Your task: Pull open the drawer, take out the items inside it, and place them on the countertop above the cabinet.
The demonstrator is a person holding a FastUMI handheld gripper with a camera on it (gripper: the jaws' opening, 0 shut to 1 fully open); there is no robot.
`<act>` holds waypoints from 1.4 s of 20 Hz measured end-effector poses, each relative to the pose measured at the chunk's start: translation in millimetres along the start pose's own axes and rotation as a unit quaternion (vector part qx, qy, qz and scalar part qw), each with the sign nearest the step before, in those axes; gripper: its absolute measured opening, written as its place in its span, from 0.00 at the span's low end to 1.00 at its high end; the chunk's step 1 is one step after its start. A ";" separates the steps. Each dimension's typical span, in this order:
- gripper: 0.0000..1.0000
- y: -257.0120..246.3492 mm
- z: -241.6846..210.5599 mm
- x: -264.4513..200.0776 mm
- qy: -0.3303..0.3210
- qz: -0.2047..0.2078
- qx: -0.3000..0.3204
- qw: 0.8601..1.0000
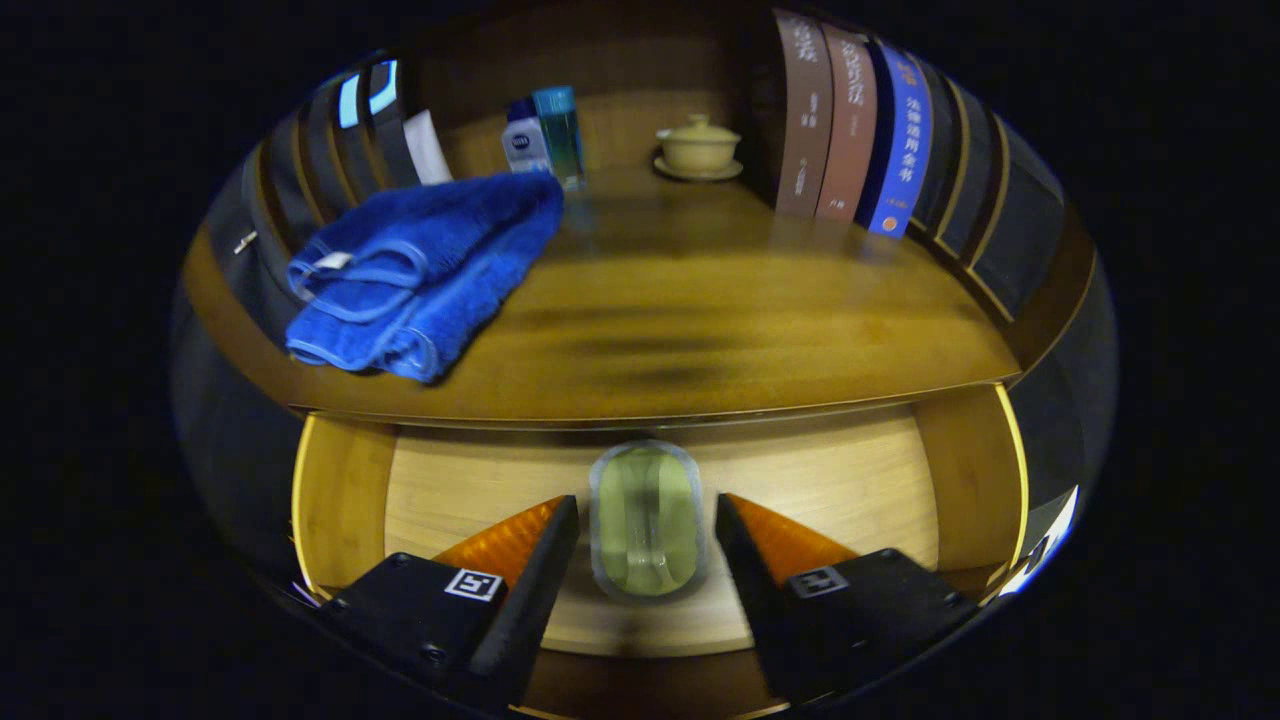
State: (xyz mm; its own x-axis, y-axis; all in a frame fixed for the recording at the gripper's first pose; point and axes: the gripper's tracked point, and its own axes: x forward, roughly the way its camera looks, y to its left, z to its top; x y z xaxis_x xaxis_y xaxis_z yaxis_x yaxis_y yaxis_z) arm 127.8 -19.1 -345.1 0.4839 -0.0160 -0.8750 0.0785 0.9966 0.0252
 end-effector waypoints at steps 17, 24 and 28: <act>0.21 2.8 -20.5 7.9 0.047 -0.006 -0.018 0.999; 0.21 9.9 -22.9 -61.7 -0.038 0.018 -0.022 0.999; 0.21 15.8 -5.1 -119.9 -0.112 0.041 -0.008 0.993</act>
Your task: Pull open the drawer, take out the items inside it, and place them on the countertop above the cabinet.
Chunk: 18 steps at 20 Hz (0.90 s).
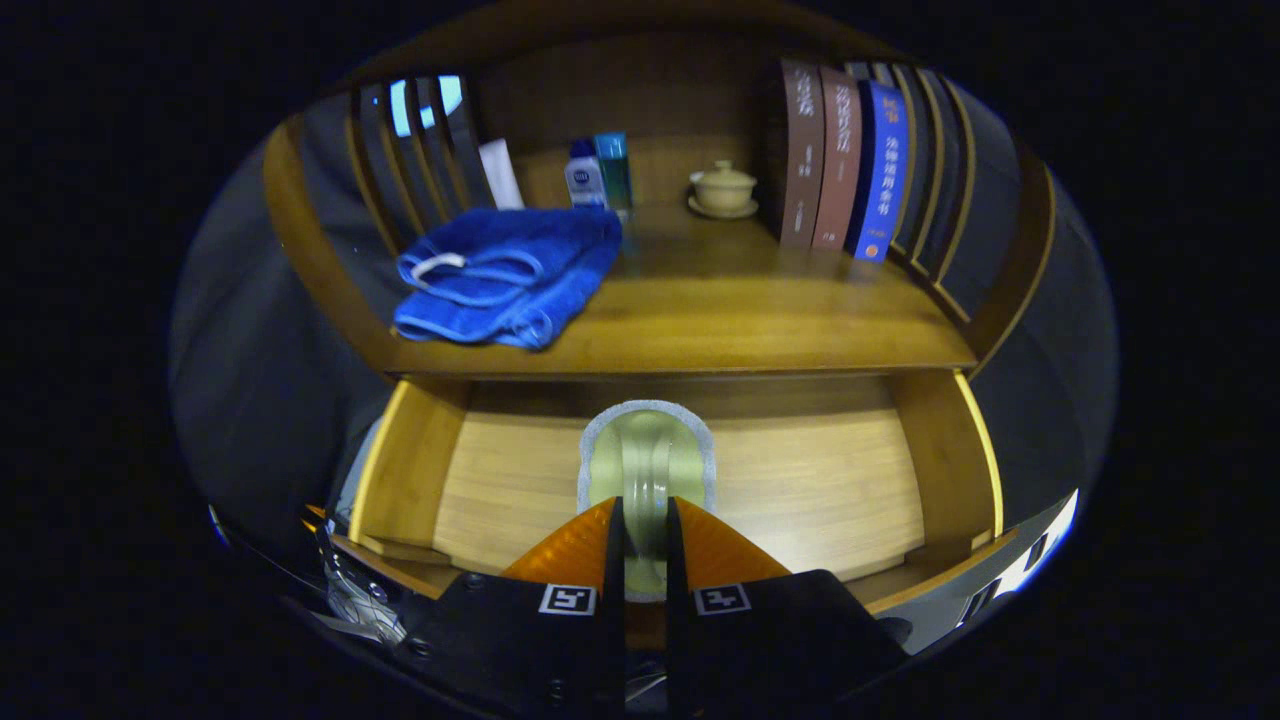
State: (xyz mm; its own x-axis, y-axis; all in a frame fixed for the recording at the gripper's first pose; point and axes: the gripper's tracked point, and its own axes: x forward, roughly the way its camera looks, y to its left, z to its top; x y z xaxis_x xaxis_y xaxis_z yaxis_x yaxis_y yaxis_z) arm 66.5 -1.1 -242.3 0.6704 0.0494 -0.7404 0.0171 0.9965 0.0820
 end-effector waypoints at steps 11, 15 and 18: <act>0.21 -22.2 148.1 50.7 -0.066 -0.017 0.037 0.997; 0.21 -26.9 169.7 94.9 -0.037 -0.022 0.035 0.998; 0.21 -26.1 170.8 119.6 -0.005 -0.031 0.028 0.999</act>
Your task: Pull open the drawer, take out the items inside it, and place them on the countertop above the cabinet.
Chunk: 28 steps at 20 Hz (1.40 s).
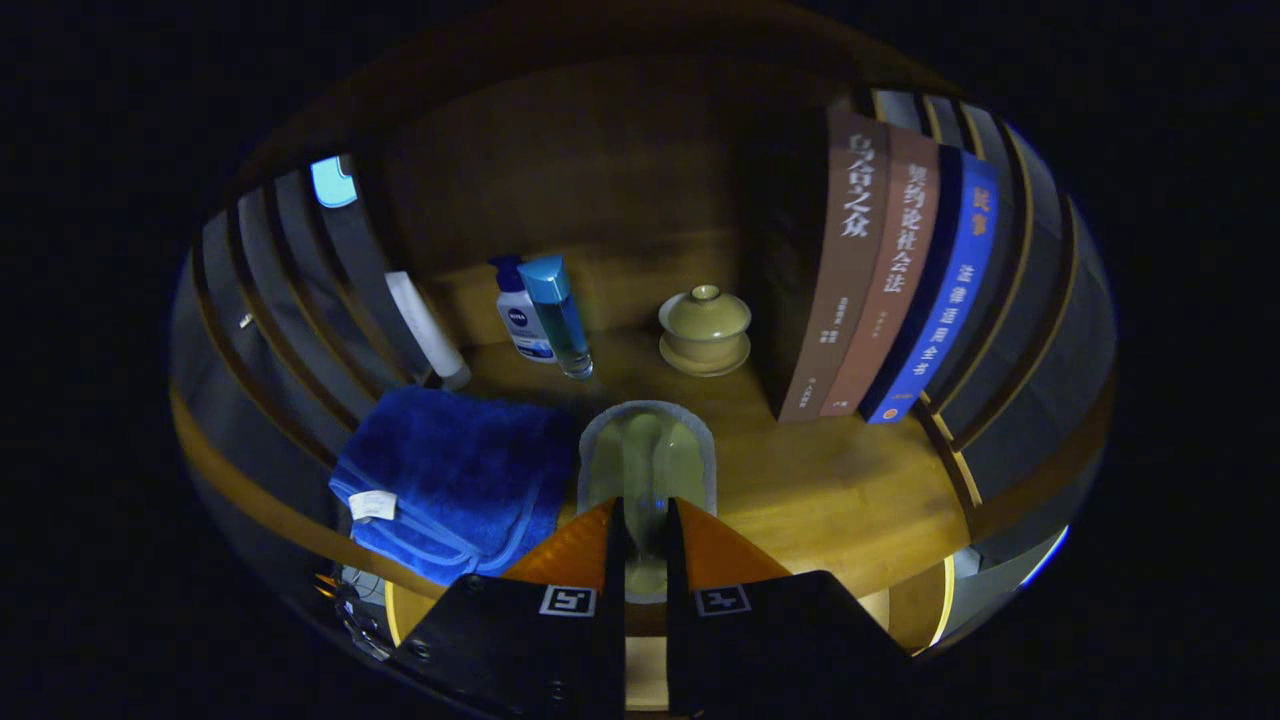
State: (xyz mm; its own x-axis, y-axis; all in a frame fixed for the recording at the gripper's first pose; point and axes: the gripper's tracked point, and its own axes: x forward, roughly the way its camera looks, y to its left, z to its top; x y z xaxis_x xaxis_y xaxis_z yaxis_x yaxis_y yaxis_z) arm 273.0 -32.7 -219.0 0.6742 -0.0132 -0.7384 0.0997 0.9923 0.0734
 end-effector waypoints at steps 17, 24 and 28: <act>1.00 6.4 -10.2 -33.1 -0.059 0.010 -0.001 0.998; 1.00 22.1 -59.5 -129.6 -0.179 0.032 -0.023 0.983; 1.00 20.8 -101.0 -189.1 -0.243 0.037 -0.034 0.969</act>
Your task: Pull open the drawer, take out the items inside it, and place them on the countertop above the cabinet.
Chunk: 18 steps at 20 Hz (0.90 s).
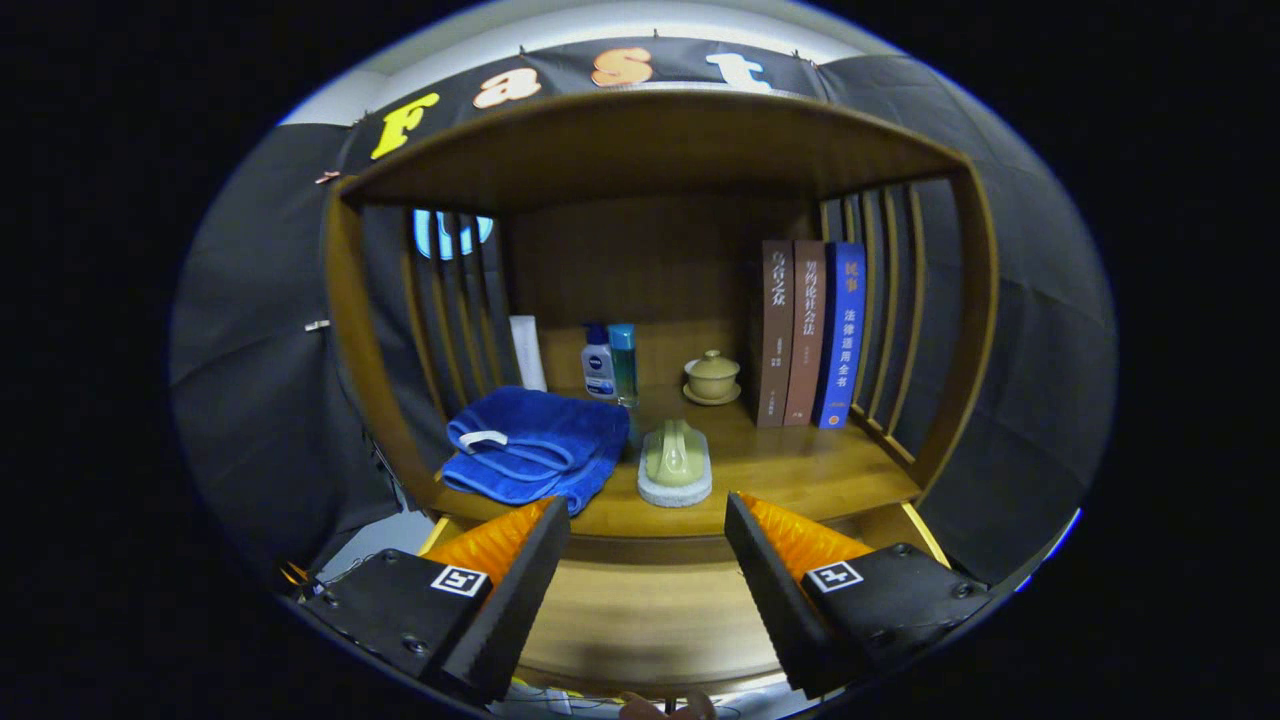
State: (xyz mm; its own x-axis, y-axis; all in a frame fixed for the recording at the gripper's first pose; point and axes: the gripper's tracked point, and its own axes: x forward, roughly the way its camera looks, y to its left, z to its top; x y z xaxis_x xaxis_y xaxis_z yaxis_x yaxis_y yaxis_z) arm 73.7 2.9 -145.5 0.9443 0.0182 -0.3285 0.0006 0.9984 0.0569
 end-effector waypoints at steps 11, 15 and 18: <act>1.00 -3.5 -117.5 -110.8 -0.049 -0.007 -0.032 0.998; 1.00 -4.7 -151.4 -99.9 -0.040 -0.009 -0.019 0.999; 0.99 -13.3 -168.0 -85.0 -0.033 -0.013 -0.005 0.999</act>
State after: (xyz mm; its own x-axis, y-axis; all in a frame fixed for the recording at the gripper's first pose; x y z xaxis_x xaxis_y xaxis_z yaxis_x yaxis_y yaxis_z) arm -61.9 -2.8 -276.7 0.9639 -0.0106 -0.2660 0.0221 0.9989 0.0402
